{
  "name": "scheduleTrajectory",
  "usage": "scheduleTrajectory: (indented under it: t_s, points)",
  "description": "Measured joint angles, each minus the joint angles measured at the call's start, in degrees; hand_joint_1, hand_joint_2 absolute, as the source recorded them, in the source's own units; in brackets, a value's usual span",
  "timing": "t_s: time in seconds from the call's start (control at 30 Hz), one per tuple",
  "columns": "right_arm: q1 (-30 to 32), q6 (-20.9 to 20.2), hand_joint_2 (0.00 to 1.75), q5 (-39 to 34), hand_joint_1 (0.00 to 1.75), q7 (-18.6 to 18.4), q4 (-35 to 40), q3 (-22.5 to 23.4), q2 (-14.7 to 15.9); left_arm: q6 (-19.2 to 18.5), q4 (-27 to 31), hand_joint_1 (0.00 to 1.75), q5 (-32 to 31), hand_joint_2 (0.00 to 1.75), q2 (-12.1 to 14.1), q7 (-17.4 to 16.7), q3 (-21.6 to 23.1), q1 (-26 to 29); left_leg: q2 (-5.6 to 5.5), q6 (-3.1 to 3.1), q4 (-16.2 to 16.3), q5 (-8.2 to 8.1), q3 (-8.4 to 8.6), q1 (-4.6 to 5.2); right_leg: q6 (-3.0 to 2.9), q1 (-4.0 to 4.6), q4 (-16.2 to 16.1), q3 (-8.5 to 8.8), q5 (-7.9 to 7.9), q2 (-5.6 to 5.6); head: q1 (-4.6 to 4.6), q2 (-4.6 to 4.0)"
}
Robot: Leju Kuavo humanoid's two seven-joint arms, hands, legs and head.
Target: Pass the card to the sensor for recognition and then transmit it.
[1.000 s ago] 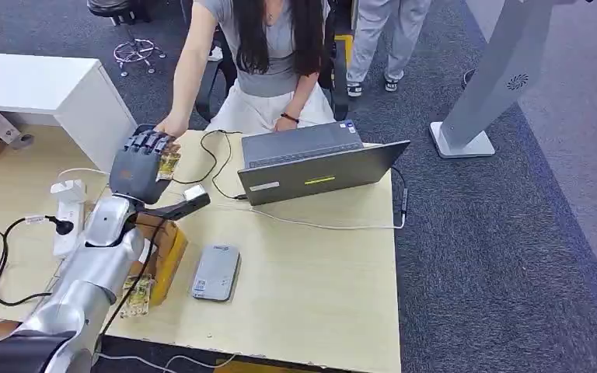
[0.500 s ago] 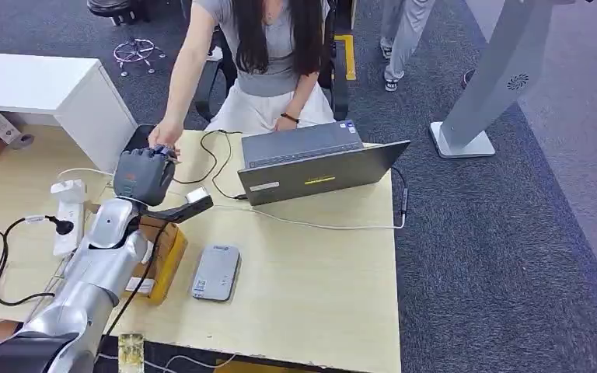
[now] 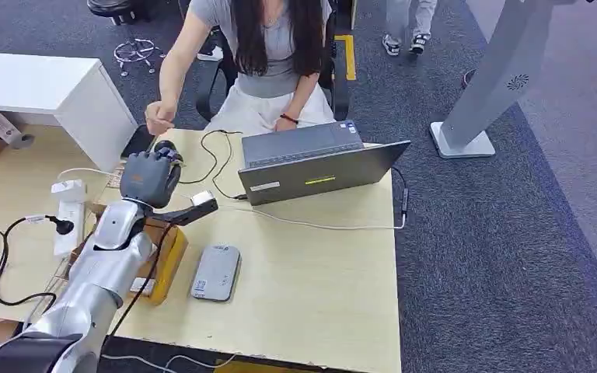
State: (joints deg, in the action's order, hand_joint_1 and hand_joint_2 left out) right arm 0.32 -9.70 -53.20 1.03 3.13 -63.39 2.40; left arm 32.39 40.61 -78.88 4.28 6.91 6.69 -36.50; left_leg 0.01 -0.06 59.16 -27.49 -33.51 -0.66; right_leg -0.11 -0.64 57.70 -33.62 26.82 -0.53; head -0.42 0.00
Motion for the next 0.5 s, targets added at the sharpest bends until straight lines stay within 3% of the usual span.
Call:
scheduleTrajectory:
  t_s: [0.27, 0.5]
  points:
    - [0.03, 0.04, 1.75, -0.83, 0.0, -0.02, 0.22, -0.09, 0.04, -0.24, 2.82, 1.75, 1.42, 1.75, -0.96, 1.09, 2.12, 2.33, 0.01, 0.01, 0.0, -0.01, 0.0, 0.0, 0.0, 0.0, 0.0, 0.0, 0.0, 0.0, 0.02, 0.0]
    - [0.17, 0.11, 1.75, -2.16, 0.0, 0.02, 0.22, -0.09, 0.02, -2.93, 15.76, 1.75, 0.9, 1.75, -2.43, 0.02, 7.24, 9.97, -0.01, 0.14, 0.0, -0.1, -0.02, 0.02, 0.07, -0.03, -0.02, 0.0, 0.06, 0.02, 0.02, 0.0]
